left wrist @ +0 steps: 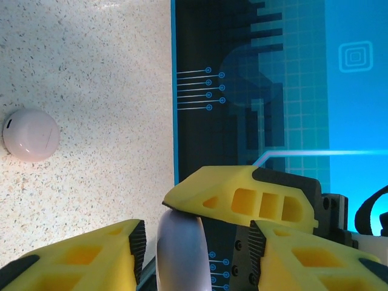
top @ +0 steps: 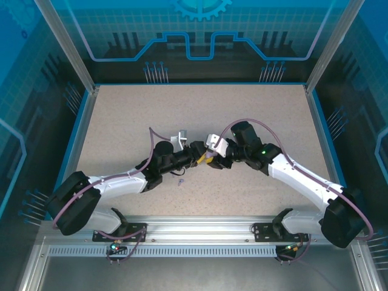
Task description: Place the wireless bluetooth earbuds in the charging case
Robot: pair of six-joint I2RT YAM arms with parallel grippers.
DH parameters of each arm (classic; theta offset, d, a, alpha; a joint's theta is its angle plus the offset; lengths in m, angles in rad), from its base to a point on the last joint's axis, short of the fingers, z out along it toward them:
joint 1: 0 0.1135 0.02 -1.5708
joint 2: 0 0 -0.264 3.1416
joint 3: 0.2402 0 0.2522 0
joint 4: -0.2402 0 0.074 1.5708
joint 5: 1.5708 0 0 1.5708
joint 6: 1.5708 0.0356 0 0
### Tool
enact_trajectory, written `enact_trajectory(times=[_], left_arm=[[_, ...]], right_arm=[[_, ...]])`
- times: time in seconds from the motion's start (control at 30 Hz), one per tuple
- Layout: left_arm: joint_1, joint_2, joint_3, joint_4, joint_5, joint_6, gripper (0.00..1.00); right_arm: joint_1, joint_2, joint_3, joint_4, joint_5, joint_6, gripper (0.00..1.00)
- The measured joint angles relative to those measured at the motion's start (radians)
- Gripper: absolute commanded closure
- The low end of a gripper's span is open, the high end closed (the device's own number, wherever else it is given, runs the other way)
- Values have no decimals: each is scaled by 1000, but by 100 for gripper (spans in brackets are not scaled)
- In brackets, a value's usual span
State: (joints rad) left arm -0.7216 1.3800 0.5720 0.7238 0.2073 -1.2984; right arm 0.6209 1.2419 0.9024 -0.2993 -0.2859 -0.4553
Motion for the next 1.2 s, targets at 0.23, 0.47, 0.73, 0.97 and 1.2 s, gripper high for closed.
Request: enact_trajectory(times=[0.23, 0.47, 0.73, 0.97, 1.2], left_arm=[[3, 11, 2, 12, 26, 0, 52], [3, 96, 14, 69, 79, -15, 61], [5, 138, 16, 113, 105, -64, 76], [7, 108, 29, 55, 113, 3, 78], [23, -20, 80, -148, 129, 213, 79]], right_arm=[[0, -19, -5, 6, 24, 46, 57], [3, -22, -28, 29, 24, 63, 57], [6, -19, -33, 23, 58, 54, 52], [-8, -26, -33, -8, 25, 60, 22], [-108, -156, -40, -61, -127, 79, 0]])
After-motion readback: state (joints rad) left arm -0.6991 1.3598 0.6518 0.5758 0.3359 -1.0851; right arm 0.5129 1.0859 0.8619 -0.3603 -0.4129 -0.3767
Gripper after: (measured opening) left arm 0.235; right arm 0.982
